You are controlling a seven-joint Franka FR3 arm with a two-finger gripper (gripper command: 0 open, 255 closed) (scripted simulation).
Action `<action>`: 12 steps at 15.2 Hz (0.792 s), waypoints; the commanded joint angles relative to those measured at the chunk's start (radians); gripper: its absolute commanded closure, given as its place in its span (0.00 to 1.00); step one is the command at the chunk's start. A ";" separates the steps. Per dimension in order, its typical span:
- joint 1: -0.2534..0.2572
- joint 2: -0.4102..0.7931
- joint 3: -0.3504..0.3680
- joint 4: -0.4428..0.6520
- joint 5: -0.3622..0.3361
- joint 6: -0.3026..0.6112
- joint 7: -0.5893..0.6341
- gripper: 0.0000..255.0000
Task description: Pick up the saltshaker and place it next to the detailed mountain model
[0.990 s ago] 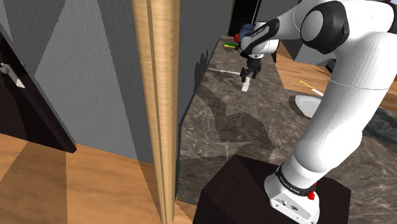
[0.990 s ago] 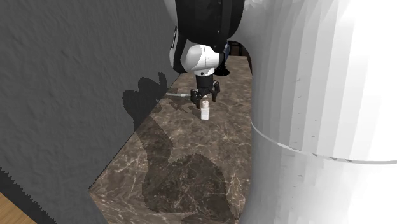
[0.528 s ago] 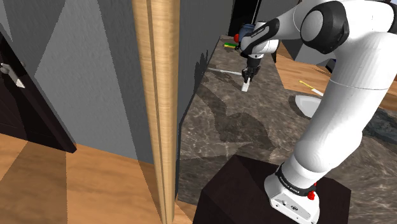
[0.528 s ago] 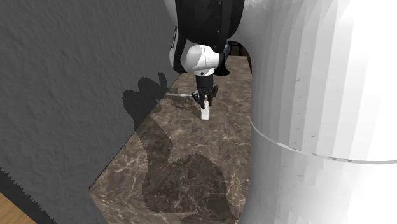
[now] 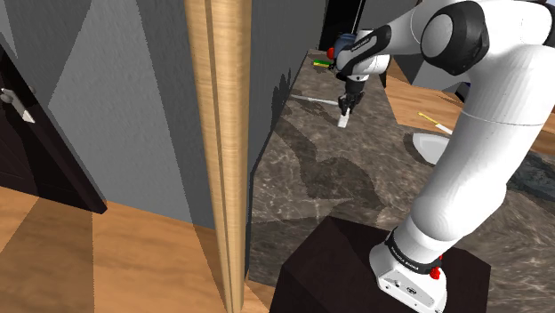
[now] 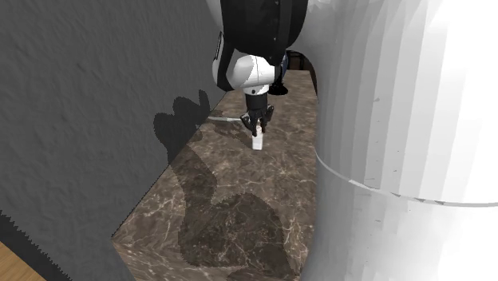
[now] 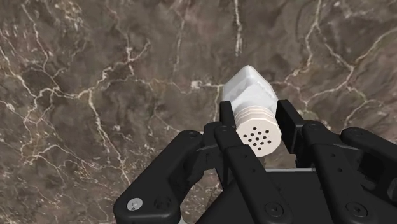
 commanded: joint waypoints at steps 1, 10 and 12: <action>0.001 -0.009 -0.002 0.009 -0.005 -0.018 0.002 1.00; 0.008 -0.061 -0.008 0.071 -0.029 -0.128 0.011 1.00; 0.010 -0.070 -0.009 0.088 -0.033 -0.152 0.012 1.00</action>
